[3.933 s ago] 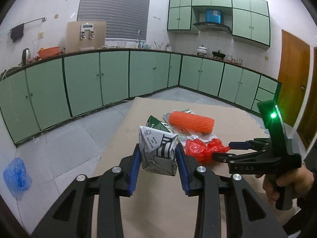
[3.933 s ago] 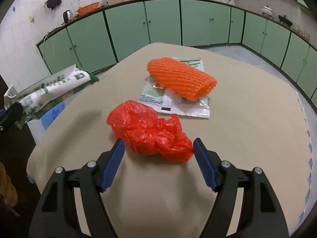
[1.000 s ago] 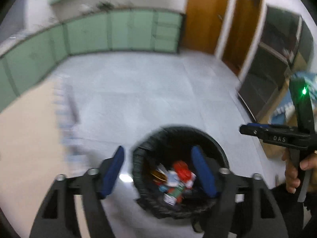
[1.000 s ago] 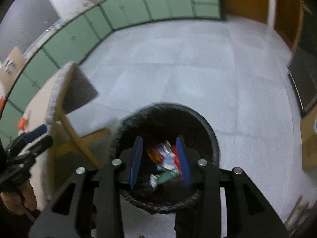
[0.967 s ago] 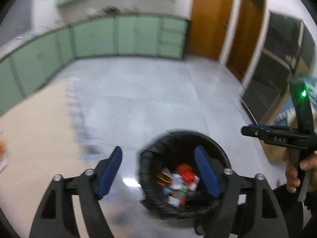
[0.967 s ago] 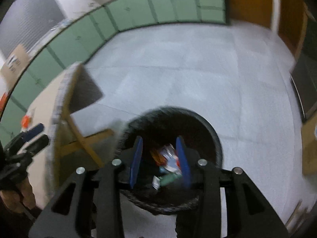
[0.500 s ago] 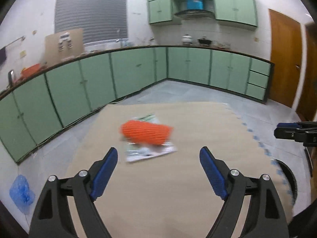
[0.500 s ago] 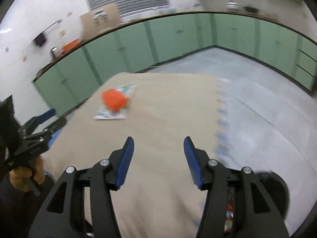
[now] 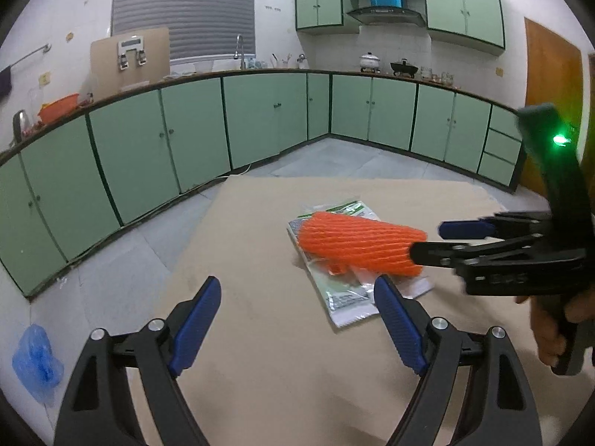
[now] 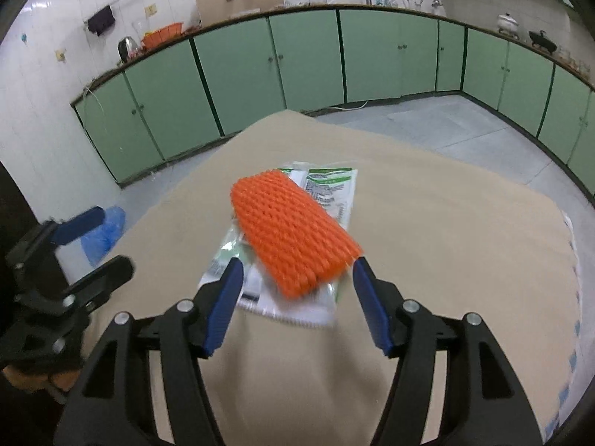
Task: Collect trash
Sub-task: 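Grasp the orange foam net with the right gripper and lift it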
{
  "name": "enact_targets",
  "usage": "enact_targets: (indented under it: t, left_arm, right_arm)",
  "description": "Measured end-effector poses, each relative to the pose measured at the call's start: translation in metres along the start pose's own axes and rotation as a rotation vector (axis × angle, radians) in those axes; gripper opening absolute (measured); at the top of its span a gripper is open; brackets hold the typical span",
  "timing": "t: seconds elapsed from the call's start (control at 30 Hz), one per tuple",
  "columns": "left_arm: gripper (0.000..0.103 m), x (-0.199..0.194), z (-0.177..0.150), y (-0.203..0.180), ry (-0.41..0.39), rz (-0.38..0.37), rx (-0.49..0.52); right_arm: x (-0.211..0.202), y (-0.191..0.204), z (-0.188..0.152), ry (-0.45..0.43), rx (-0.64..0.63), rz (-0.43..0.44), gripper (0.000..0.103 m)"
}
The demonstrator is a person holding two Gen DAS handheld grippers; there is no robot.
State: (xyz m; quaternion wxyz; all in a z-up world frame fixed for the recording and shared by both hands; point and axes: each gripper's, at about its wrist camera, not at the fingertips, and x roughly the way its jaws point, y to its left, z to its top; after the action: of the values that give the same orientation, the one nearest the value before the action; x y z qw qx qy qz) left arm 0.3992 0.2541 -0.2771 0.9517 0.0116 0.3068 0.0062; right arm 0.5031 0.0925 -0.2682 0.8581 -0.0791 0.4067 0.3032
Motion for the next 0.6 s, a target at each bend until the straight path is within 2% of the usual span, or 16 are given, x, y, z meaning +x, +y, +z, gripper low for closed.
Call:
enact_targets:
  t: [0.07,0.1,0.13,0.17,0.2,0.43,0.6]
  left_arm:
    - [0.082,0.004,-0.001,0.004,-0.003,-0.003,0.007]
    - [0.082,0.005,-0.001,0.008,-0.001,-0.005,0.001]
    - [0.082,0.007,-0.001,0.011,0.002,-0.011,-0.01]
    - [0.082,0.007,-0.003,0.013,0.005,-0.013,-0.018]
    - [0.082,0.007,-0.004,0.014,0.008,-0.015,-0.022]
    - [0.081,0.012,-0.003,0.002,0.022,-0.054,-0.026]
    - [0.081,0.032,-0.004,-0.024,0.083,-0.099,-0.053]
  right_arm:
    - [0.018,0.002,0.002,0.03,-0.025,-0.018,0.062]
    - [0.026,0.002,0.002,0.06,-0.033,-0.017,0.048]
    - [0.033,0.001,0.002,0.092,-0.036,-0.007,0.025]
    - [0.035,0.001,0.001,0.104,-0.03,0.011,0.016]
    - [0.034,-0.001,0.0,0.106,-0.024,0.02,0.012]
    - [-0.018,-0.021,-0.007,0.013,0.036,0.047,0.01]
    - [-0.051,-0.042,-0.026,-0.017,0.064,0.025,0.01]
